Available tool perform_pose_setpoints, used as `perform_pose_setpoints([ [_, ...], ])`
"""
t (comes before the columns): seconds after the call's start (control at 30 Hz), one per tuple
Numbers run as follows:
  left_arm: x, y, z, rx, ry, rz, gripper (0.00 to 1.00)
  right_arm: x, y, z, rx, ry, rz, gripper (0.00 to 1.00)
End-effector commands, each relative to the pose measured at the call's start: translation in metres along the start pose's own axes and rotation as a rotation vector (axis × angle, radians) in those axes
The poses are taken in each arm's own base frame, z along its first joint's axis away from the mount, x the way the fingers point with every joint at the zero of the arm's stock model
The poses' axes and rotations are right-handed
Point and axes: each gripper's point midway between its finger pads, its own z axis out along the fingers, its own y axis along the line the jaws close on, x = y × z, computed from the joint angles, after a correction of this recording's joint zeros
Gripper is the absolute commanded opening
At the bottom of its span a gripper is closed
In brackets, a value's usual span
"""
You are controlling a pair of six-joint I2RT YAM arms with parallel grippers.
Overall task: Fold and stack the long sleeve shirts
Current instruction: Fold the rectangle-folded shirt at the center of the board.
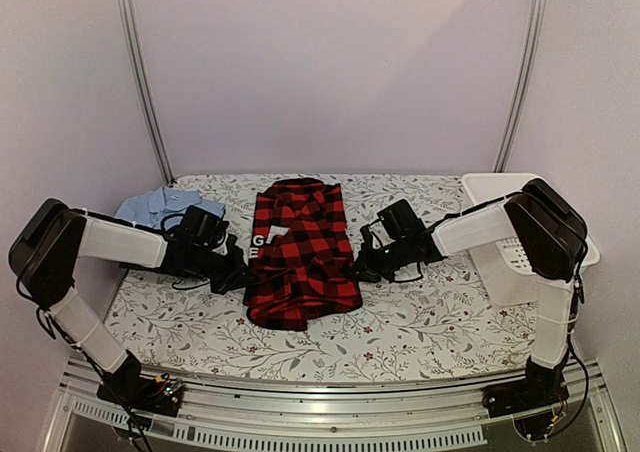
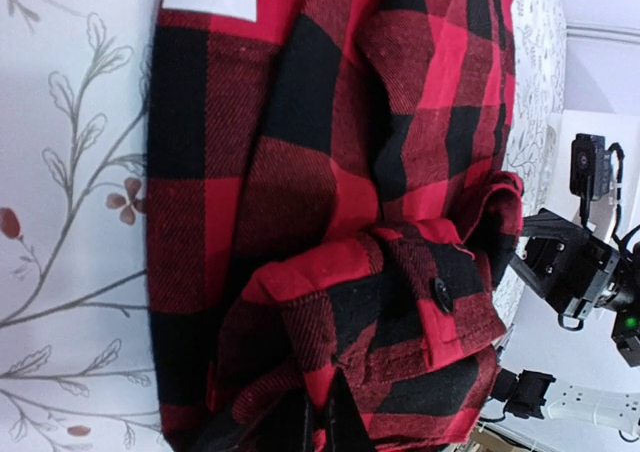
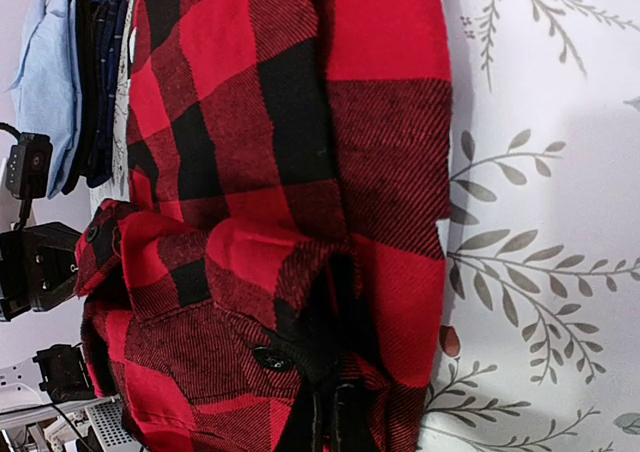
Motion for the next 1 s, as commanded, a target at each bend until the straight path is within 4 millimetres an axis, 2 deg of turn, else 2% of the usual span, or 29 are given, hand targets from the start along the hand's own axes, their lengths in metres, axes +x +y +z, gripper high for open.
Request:
perform_pose_setpoints([
  [0.0,-0.027,-0.011,0.006,0.026,-0.079,0.028,0.0,-0.014,0.003,0.002,0.0,-0.048,-0.012,0.0],
  [0.07,-0.031,-0.011,0.005,0.017,-0.096,0.03,0.0,-0.014,0.002,0.0,0.006,-0.051,-0.017,0.01],
  [0.13,-0.034,-0.01,0.001,0.001,-0.115,0.033,0.0,-0.016,0.005,-0.004,0.007,-0.06,-0.03,0.09],
  [0.17,-0.035,-0.011,-0.002,-0.001,-0.127,0.037,0.05,-0.016,0.006,-0.005,0.009,-0.063,-0.039,0.13],
  [0.23,-0.034,-0.009,-0.007,-0.027,-0.132,0.037,0.23,-0.02,0.011,-0.011,0.011,-0.076,-0.058,0.21],
  [0.37,-0.036,-0.011,-0.021,-0.053,-0.169,0.057,0.42,-0.025,0.015,-0.024,0.049,-0.099,-0.1,0.39],
  [0.5,-0.033,-0.012,-0.034,-0.07,-0.189,0.08,0.47,-0.029,0.015,-0.038,0.098,-0.129,-0.142,0.46],
  [0.6,-0.026,-0.012,-0.038,-0.072,-0.182,0.1,0.47,-0.029,0.018,-0.047,0.129,-0.148,-0.169,0.48],
  [0.73,-0.01,-0.011,-0.037,-0.077,-0.154,0.117,0.42,-0.021,0.027,-0.048,0.149,-0.147,-0.217,0.46],
  [0.83,0.005,-0.006,-0.034,-0.088,-0.129,0.116,0.38,-0.011,0.036,-0.047,0.164,-0.135,-0.257,0.36],
  [0.97,0.018,-0.001,-0.032,-0.094,-0.113,0.106,0.37,0.001,0.044,-0.039,0.181,-0.11,-0.322,0.27],
])
